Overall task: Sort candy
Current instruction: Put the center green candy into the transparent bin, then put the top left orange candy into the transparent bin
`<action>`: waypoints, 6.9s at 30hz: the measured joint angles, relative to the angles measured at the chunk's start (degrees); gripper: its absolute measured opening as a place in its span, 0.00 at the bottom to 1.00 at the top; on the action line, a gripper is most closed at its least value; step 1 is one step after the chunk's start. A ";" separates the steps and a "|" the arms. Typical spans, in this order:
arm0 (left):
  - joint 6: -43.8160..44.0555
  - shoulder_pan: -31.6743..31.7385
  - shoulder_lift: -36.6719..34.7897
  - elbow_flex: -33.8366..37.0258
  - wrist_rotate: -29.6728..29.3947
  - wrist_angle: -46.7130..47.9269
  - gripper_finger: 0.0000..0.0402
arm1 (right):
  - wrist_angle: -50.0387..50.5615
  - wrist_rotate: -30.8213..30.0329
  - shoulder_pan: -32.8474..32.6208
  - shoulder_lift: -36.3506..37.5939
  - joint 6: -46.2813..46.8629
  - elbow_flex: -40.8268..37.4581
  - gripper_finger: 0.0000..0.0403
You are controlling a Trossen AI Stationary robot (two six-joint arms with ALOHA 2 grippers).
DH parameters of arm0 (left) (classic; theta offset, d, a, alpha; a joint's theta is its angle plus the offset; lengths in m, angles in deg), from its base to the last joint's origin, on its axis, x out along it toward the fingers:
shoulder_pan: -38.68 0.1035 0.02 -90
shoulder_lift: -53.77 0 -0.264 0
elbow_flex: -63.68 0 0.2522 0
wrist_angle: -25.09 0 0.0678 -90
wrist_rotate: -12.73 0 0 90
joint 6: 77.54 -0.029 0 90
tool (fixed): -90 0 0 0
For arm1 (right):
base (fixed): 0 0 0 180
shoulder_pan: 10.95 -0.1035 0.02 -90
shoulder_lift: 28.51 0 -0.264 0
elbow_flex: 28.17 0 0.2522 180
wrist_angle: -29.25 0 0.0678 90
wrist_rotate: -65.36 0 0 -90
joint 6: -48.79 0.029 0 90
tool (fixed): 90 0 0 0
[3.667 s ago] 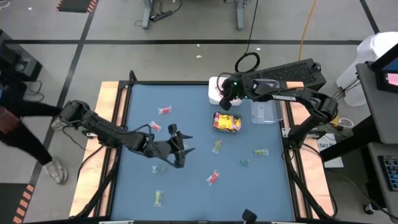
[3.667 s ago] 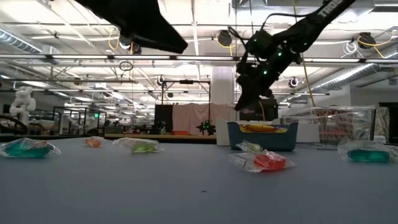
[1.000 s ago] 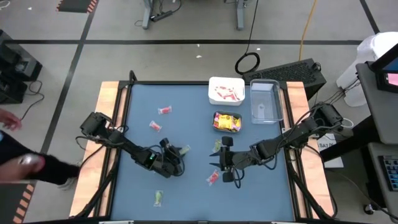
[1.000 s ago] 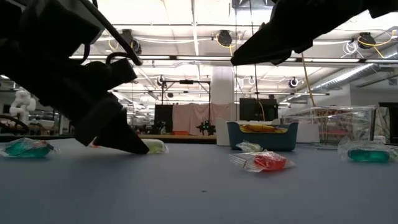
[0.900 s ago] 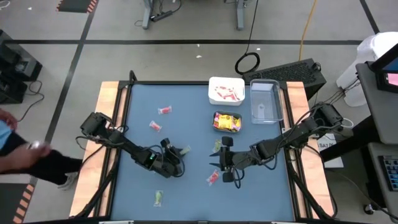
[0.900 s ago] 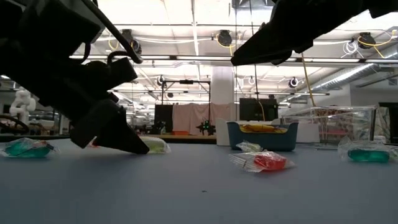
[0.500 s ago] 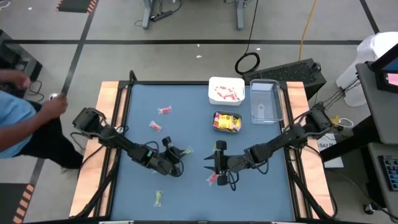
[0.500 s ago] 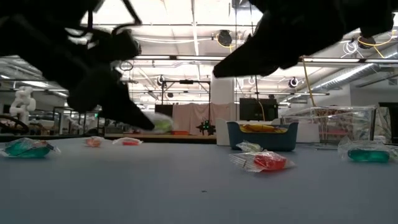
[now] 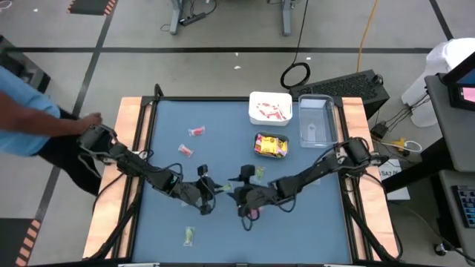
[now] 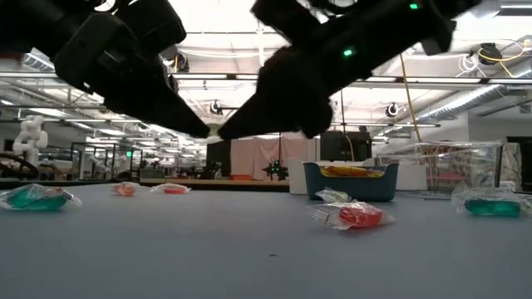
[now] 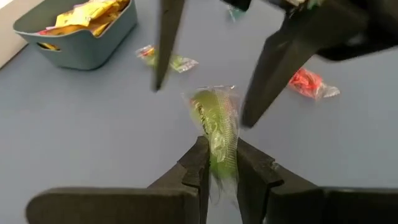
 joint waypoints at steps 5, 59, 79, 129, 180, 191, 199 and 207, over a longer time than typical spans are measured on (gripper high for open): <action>0.08 0.44 0.00 0.01 0.20 -0.28 0.15 | 4.30 -0.45 0.15 -1.99 -0.96 5.04 0.69; 13.96 4.98 -18.53 3.95 -13.71 45.56 0.69 | 90.50 -8.77 20.62 37.25 30.47 12.34 0.16; 19.51 12.41 -18.40 3.85 -8.09 56.90 0.69 | 66.62 14.76 56.03 40.18 17.36 -15.53 0.16; 4.91 24.05 -18.73 0.73 5.35 55.77 0.69 | 69.02 17.70 34.53 63.74 35.35 -15.69 0.49; -35.46 35.63 -0.78 -6.66 15.20 60.60 0.52 | 16.95 9.71 -9.24 31.14 21.58 -15.67 0.49; -22.48 34.49 -7.86 -13.36 15.10 58.83 0.52 | 16.47 9.89 -9.35 31.14 22.29 -15.67 0.49; -35.92 37.41 -9.39 -12.47 13.47 67.12 0.52 | 16.58 10.11 -10.56 31.15 22.89 -15.67 0.49; -46.48 43.25 -6.45 -8.51 20.04 63.17 0.52 | 17.00 10.04 -11.22 30.60 22.67 -15.67 0.49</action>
